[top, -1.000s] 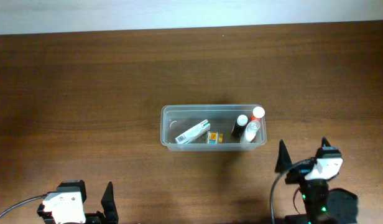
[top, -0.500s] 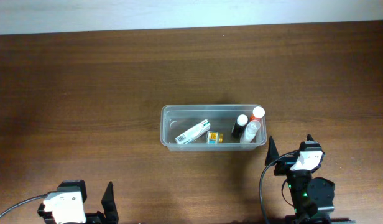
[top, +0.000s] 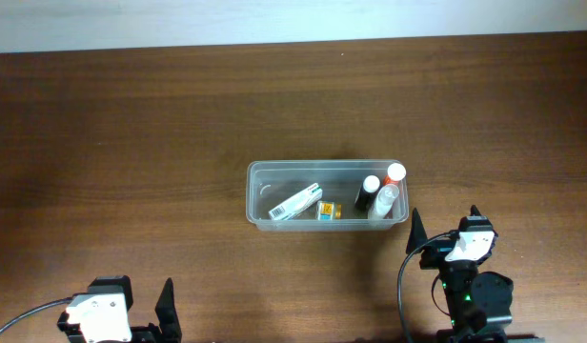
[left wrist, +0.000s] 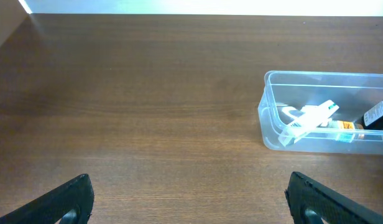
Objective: Pack container
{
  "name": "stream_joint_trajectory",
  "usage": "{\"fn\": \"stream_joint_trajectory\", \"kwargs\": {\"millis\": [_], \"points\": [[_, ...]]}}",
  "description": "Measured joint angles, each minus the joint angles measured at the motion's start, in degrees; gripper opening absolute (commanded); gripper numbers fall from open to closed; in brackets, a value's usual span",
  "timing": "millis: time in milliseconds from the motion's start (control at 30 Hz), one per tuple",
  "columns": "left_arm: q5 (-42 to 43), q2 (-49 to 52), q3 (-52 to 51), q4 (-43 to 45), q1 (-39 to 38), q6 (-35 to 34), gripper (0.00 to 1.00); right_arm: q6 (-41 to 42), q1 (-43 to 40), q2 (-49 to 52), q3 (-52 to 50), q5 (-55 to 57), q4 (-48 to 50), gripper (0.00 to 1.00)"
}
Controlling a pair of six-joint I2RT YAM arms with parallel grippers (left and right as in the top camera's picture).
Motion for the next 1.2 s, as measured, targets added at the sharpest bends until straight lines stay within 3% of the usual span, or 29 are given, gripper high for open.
{"fn": "stream_joint_trajectory", "kwargs": {"millis": [933,1200], "points": [[-0.09,0.00,-0.13,0.46,0.63,0.00,1.00,-0.39,0.00,0.00,0.00,0.00,0.00,0.98],[-0.46,-3.50,-12.02,20.31,6.40,-0.02,0.99,-0.42,0.00,0.00,0.00,0.00,-0.02,0.98]]}}
